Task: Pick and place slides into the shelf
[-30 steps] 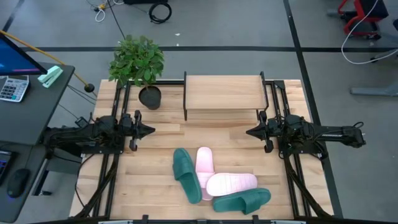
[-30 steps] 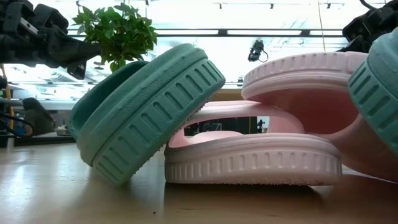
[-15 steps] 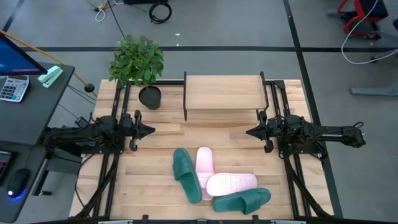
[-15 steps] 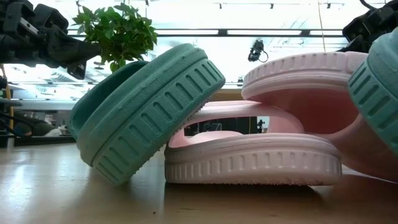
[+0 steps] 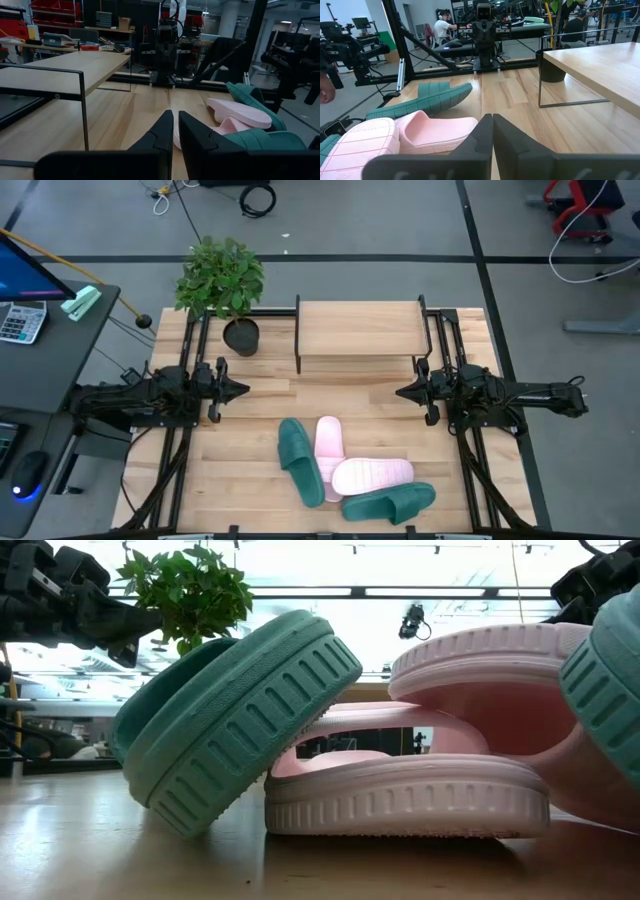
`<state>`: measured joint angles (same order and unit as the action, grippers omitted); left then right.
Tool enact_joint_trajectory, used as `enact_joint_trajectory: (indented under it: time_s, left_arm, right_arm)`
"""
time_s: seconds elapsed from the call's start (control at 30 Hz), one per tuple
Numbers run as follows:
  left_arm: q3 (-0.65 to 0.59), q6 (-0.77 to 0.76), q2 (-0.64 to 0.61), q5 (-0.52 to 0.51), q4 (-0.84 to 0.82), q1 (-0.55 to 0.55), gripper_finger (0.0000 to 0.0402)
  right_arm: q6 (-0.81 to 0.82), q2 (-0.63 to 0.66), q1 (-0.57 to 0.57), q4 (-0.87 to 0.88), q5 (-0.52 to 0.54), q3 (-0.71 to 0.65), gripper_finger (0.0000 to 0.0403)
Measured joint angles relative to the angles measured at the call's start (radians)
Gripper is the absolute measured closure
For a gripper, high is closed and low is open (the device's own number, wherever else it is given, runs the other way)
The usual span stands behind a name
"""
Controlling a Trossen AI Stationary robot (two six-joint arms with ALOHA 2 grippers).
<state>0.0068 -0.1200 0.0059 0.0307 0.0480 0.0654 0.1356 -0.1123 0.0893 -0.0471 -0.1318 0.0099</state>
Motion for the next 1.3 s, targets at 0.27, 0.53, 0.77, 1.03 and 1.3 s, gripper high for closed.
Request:
enact_joint_trajectory:
  time_s: [0.27,0.53,0.77,1.03,1.3]
  left_arm:
    - [0.0,0.0,0.0,0.0,0.0,0.0,0.0377]
    - [0.0,0.0,0.0,0.0,0.0,0.0,0.0365]
    - [0.0,0.0,0.0,0.0,0.0,0.0,0.0375]
    - [0.0,0.0,0.0,0.0,0.0,0.0,0.0372]
    - [0.0,-0.135,0.0,0.001,0.025,0.0,0.0368]
  right_arm:
    - [0.0,0.0,0.0,0.0,0.0,0.0,0.0385]
    - [0.0,0.0,0.0,0.0,0.0,0.0,0.0385]
    - [0.0,0.0,0.0,0.0,0.0,0.0,0.0385]
    - [0.0,0.0,0.0,0.0,0.0,0.0,0.0385]
    - [0.007,0.0,0.0,-0.003,0.0,0.0,0.0385]
